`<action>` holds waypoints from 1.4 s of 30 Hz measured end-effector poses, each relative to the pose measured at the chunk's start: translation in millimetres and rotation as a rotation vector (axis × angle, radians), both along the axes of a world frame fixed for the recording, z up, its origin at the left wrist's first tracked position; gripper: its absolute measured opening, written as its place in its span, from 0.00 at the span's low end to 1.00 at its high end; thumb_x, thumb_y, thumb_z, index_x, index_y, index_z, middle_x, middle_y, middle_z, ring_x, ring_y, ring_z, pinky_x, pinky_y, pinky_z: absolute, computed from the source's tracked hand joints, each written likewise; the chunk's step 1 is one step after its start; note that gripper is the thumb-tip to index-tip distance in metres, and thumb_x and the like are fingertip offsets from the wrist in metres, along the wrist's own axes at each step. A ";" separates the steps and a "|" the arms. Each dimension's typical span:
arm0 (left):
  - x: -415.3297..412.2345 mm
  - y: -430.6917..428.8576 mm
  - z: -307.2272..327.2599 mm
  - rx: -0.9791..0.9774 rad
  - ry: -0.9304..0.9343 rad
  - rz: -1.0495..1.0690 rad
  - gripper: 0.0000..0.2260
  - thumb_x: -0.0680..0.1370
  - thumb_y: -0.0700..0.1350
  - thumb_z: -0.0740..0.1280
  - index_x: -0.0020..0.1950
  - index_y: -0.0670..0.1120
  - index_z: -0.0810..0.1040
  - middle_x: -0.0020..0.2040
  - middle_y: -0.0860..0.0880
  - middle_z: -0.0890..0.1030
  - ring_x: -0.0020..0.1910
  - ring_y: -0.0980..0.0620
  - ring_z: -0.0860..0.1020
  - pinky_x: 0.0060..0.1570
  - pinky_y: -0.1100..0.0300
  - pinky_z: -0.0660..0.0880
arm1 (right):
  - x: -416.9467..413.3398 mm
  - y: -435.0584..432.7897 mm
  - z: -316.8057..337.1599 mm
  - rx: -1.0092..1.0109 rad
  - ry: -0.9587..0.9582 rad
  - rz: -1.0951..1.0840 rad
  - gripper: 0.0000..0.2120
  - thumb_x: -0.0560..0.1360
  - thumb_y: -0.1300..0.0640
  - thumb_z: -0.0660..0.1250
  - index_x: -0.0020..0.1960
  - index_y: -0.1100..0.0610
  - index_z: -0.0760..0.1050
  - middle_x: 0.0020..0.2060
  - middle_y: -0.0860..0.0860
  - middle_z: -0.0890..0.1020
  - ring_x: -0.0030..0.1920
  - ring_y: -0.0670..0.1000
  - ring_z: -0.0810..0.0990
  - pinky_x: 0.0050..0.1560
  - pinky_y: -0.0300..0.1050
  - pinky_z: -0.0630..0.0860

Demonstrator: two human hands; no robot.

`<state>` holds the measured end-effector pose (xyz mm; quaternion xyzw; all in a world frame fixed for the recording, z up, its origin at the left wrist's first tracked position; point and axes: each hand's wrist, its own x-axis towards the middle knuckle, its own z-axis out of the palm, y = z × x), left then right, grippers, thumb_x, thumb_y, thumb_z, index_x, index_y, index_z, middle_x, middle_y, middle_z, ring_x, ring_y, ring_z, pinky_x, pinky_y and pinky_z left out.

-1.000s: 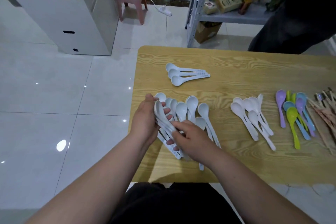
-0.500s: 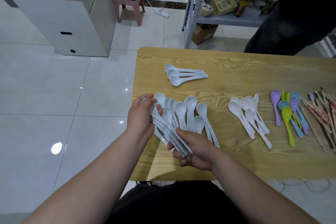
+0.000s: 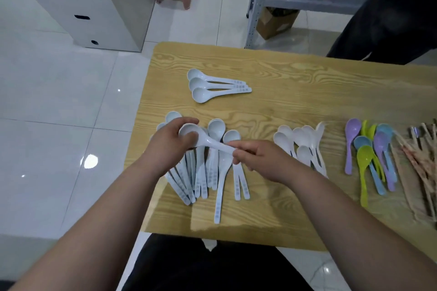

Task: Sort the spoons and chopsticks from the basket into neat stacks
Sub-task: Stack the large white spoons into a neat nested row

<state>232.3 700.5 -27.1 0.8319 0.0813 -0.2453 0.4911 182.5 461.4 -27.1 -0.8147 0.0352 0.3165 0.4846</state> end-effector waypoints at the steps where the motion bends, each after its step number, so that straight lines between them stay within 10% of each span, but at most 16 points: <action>1: 1.5 -4.8 0.4 0.081 -0.032 -0.034 0.15 0.75 0.50 0.67 0.61 0.61 0.78 0.52 0.54 0.83 0.48 0.49 0.83 0.53 0.46 0.80 | 6.5 -6.4 -1.5 -0.009 -0.024 0.007 0.12 0.82 0.49 0.64 0.61 0.36 0.76 0.46 0.41 0.84 0.42 0.34 0.78 0.46 0.35 0.72; 16: 104.3 -22.4 -69.2 0.163 -0.373 -0.246 0.06 0.79 0.43 0.64 0.55 0.47 0.76 0.48 0.52 0.80 0.44 0.54 0.76 0.40 0.67 0.69 | 127.1 -31.5 -58.7 -0.345 -0.379 0.117 0.08 0.70 0.51 0.70 0.49 0.44 0.78 0.41 0.42 0.80 0.42 0.44 0.77 0.43 0.45 0.74; 28: 153.5 -19.1 -137.8 0.495 -0.890 -0.611 0.08 0.71 0.37 0.68 0.48 0.35 0.75 0.44 0.38 0.74 0.41 0.39 0.72 0.42 0.44 0.71 | 155.2 -24.4 -135.7 -0.460 -0.684 -0.026 0.15 0.66 0.56 0.72 0.52 0.56 0.83 0.51 0.52 0.79 0.51 0.55 0.78 0.54 0.45 0.73; 35: 172.8 -9.1 -145.8 0.472 -0.833 -0.687 0.11 0.74 0.45 0.64 0.50 0.38 0.75 0.70 0.29 0.67 0.73 0.26 0.60 0.73 0.35 0.57 | 165.8 -24.3 -152.1 -0.406 -0.673 0.070 0.13 0.70 0.51 0.67 0.53 0.52 0.77 0.75 0.53 0.66 0.80 0.58 0.55 0.75 0.57 0.58; 42: 201.3 -0.9 -154.3 0.332 -0.772 -0.639 0.20 0.74 0.50 0.64 0.57 0.35 0.73 0.74 0.29 0.61 0.74 0.30 0.59 0.73 0.40 0.59 | 182.1 -14.2 -168.1 -0.438 -0.849 0.044 0.16 0.69 0.56 0.66 0.55 0.59 0.79 0.67 0.59 0.75 0.66 0.63 0.74 0.67 0.59 0.70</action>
